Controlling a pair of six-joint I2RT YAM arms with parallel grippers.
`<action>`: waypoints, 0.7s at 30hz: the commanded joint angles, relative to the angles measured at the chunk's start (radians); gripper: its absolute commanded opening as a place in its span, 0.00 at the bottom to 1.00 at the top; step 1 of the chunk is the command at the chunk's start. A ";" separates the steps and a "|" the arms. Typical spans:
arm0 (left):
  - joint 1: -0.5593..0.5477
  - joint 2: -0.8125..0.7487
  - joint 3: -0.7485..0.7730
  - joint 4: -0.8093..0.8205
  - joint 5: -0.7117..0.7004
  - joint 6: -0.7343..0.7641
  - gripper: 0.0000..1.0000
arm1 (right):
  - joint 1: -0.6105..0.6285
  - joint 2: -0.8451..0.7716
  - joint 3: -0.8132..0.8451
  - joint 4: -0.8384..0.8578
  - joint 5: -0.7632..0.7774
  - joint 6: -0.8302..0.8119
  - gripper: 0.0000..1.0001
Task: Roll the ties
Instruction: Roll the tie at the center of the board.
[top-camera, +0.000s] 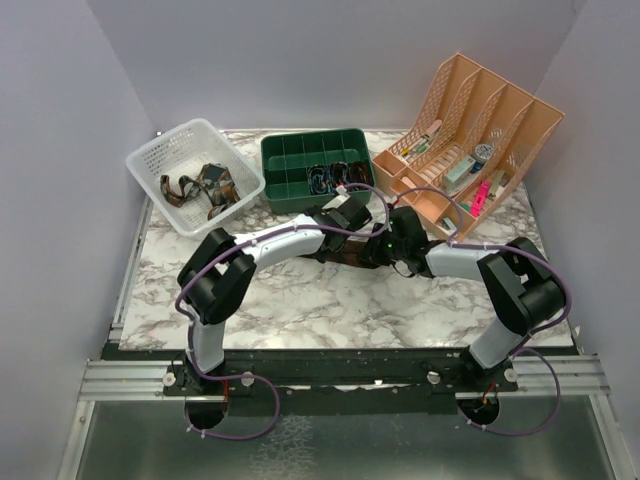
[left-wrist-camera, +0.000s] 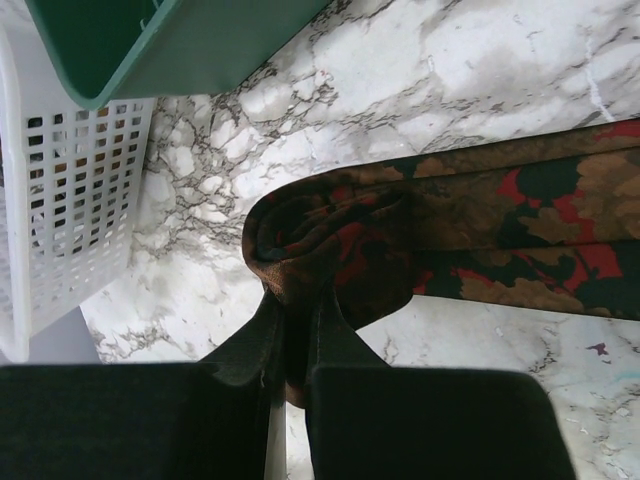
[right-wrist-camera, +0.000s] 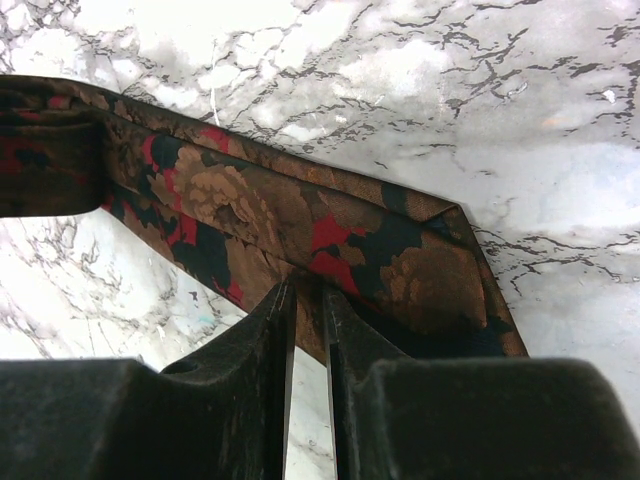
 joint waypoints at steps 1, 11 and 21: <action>-0.023 0.051 0.049 -0.025 0.015 -0.011 0.00 | -0.006 0.006 -0.035 -0.024 -0.017 0.013 0.24; -0.047 0.111 0.100 -0.035 0.078 -0.145 0.00 | -0.006 -0.023 -0.079 0.069 -0.047 0.089 0.25; -0.046 0.137 0.112 -0.028 0.193 -0.242 0.27 | -0.006 -0.022 -0.082 0.066 -0.040 0.094 0.25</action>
